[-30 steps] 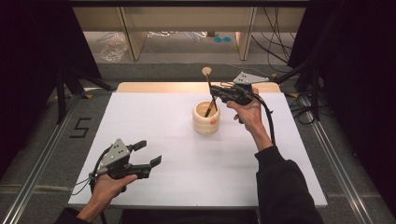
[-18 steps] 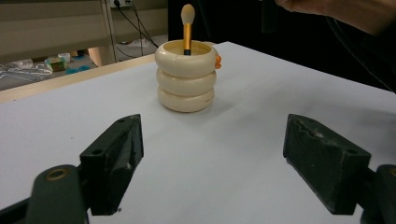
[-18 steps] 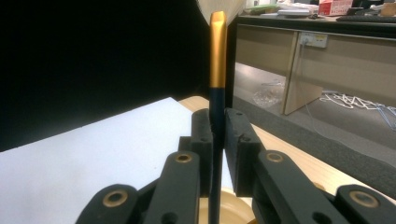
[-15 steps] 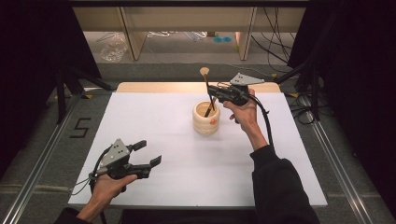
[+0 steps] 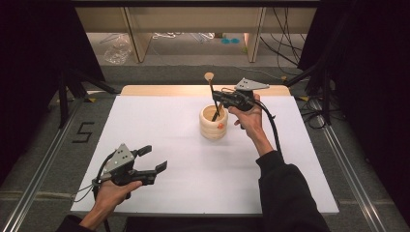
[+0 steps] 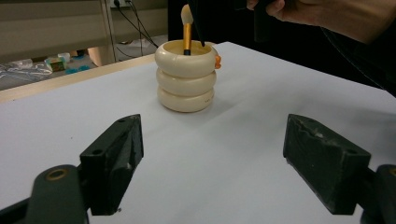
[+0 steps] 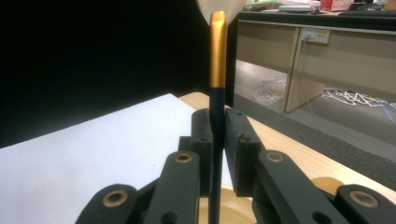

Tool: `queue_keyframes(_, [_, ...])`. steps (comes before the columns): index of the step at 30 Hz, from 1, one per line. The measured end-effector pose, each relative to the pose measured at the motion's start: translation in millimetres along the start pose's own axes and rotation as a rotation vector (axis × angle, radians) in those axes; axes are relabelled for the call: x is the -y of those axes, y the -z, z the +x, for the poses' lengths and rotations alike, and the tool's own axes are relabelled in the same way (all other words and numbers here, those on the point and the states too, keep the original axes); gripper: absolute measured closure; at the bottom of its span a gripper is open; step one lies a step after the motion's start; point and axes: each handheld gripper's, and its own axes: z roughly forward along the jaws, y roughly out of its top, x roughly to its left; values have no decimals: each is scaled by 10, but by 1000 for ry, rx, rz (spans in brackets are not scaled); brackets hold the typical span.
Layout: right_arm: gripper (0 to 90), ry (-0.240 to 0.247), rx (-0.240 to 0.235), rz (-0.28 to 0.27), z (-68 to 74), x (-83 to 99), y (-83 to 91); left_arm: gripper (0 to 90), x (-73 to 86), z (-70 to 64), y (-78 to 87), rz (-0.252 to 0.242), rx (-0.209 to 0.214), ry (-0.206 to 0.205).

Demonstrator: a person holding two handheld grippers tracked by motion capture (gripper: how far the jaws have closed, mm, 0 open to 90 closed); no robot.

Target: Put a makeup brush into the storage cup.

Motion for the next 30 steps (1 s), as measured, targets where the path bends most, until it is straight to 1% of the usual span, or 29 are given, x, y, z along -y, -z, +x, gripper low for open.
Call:
queue_keyframes(4, [834, 2, 0, -2, -14, 32, -18, 202, 0, 0, 0, 1, 0, 0])
queue_keyframes(6, [834, 4, 0, 11, -6, 59, -31, 202, 3, -5, -2, 2, -1, 10])
queue_keyframes(7, [834, 9, 2, 18, -5, 68, -35, 202, 1, 0, -1, 2, -1, 1])
queue_keyframes(8, [834, 3, -3, 23, 1, 85, -49, 202, 0, 0, 1, 1, 0, -2])
queue_keyframes(12, [834, 5, -5, 38, 12, 126, -72, 202, 0, 3, 4, 0, 0, 0])
queue_keyframes(13, [834, 7, 1, 46, 18, 139, -77, 202, -1, 3, 5, 0, 0, 0])
queue_keyframes(14, [834, 10, -5, 49, 18, 150, -82, 202, -1, 3, 5, 0, 0, -1])
queue_keyframes(15, [834, 3, 0, 55, 25, 162, -85, 202, -1, 4, 6, 1, 0, -1])
queue_keyframes(17, [834, 1, -6, 60, 13, 192, -94, 202, -1, 4, 5, 1, 0, 0])
queue_keyframes(18, [833, 0, 3, 72, 12, 202, -92, 202, -2, 6, 6, 1, 0, -2])
queue_keyframes(22, [833, 3, -3, 70, 14, 230, -102, 202, -1, 4, 5, 2, 1, -1])
queue_keyframes(25, [833, 10, 6, 92, 23, 238, -98, 202, 0, 3, 4, -3, 4, 0])
queue_keyframes(27, [833, 4, 4, 88, 24, 261, -101, 202, -1, 2, 8, 1, 1, -1])
queue_keyframes(28, [833, 4, 1, 99, 23, 267, -92, 202, -1, 3, 8, 1, 1, -1])
queue_keyframes(30, [833, 8, 6, 103, 19, 281, -85, 202, 0, 1, 7, 0, 1, 1])
